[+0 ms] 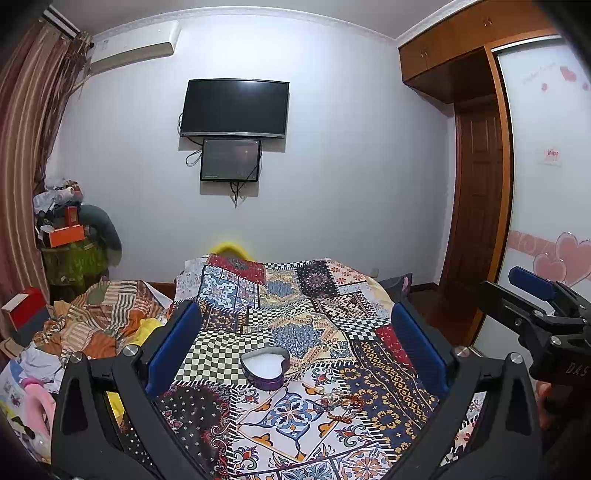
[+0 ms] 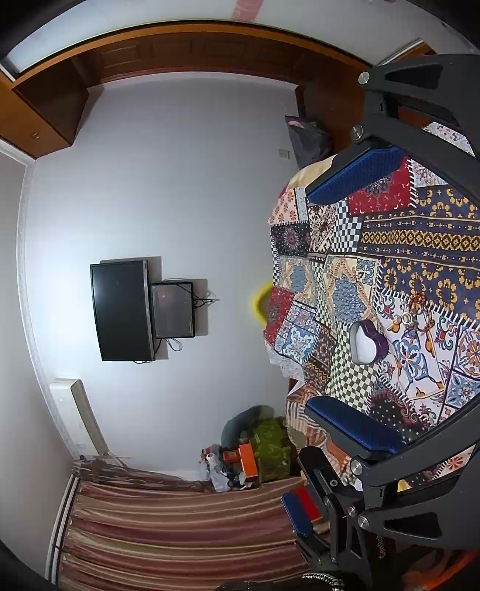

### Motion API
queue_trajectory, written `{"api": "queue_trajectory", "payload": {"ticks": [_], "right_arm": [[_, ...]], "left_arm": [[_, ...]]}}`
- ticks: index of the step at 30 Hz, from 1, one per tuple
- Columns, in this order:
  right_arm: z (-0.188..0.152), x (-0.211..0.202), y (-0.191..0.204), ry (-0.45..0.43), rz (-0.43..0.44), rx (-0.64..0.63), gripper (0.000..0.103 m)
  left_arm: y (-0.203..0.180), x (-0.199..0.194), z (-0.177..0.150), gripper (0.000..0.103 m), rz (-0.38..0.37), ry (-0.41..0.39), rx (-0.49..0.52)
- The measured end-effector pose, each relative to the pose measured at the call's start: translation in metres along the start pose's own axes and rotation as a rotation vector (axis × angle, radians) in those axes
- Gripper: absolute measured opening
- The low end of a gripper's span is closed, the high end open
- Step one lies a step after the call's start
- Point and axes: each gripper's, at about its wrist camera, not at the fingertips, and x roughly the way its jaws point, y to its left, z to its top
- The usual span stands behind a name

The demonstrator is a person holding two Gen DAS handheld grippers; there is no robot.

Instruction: Organize jewelry

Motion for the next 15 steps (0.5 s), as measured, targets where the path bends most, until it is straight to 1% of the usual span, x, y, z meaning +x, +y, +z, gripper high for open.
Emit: {"api": "queue_trajectory", "payload": {"ticks": [7,9,10,14,15], "right_arm": [[-0.005,0.015,-0.005,0.037,-0.006,0.008,0.103],[-0.01,0.024,-0.009,0.058,-0.013,0.01,0.103],[-0.014,0.028,-0.011,0.069,-0.017,0.012,0.103],[-0.029,0.053,-0.024,0.144,-0.045,0.022,0.103],[-0.034,0.06,-0.028,0.166,-0.053,0.024,0.103]], "left_arm": [[0.004,0.016,-0.004,0.103,0.003,0.045,-0.01],[0.005,0.024,-0.006,0.103,0.003,0.071,-0.01],[0.006,0.028,-0.008,0.103,0.001,0.109,-0.017],[0.011,0.055,-0.022,0.103,-0.011,0.176,-0.038],[0.012,0.064,-0.027,0.103,-0.009,0.176,-0.037]]}}
